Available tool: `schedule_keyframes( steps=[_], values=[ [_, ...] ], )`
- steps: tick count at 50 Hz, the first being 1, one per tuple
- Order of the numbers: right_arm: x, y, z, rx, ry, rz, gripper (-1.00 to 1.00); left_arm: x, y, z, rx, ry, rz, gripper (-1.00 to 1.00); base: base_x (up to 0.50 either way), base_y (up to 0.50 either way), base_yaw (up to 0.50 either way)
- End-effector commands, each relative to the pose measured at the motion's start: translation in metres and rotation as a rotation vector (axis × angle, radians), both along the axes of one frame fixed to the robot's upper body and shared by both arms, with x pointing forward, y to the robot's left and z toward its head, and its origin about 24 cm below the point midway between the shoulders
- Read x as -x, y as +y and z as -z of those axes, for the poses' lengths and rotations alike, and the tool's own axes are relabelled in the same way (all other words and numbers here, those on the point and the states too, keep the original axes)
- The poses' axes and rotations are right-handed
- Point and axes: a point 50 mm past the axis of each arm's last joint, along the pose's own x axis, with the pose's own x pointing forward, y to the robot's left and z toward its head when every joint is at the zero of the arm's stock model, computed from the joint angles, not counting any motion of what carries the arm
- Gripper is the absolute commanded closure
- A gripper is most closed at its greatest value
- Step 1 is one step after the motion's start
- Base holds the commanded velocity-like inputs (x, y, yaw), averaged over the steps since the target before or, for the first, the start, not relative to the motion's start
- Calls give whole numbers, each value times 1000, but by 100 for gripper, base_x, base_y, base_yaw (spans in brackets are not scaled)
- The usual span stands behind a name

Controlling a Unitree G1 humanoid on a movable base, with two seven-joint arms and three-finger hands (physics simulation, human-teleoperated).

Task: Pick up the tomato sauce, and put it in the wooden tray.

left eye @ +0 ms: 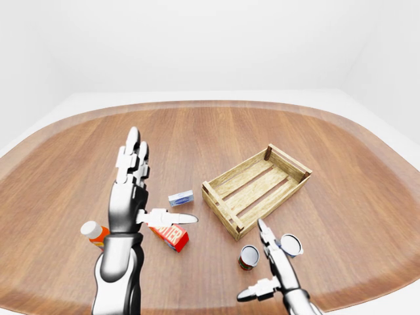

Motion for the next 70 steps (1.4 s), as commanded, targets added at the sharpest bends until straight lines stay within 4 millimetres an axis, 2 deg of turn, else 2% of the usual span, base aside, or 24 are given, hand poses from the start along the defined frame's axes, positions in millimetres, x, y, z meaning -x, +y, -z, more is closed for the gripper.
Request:
schedule_keyframes(
  steps=[1,14,39,70],
  values=[
    [-1,1,5,11,8,-4,-100,1,0,-2,0,-7,0,-100,0,0,0],
    [-1,2,13,27,33,-7,-100,-1,2,0,3,0,-3,-100,0,0,0],
    [-6,-3,16,30,38,14,-100,1,1,-1,3,-6,1,-100,0,0,0],
    [-21,-7,28,45,67,34,-100,0,1,-1,3,-6,1,-100,0,0,0]
  ],
)
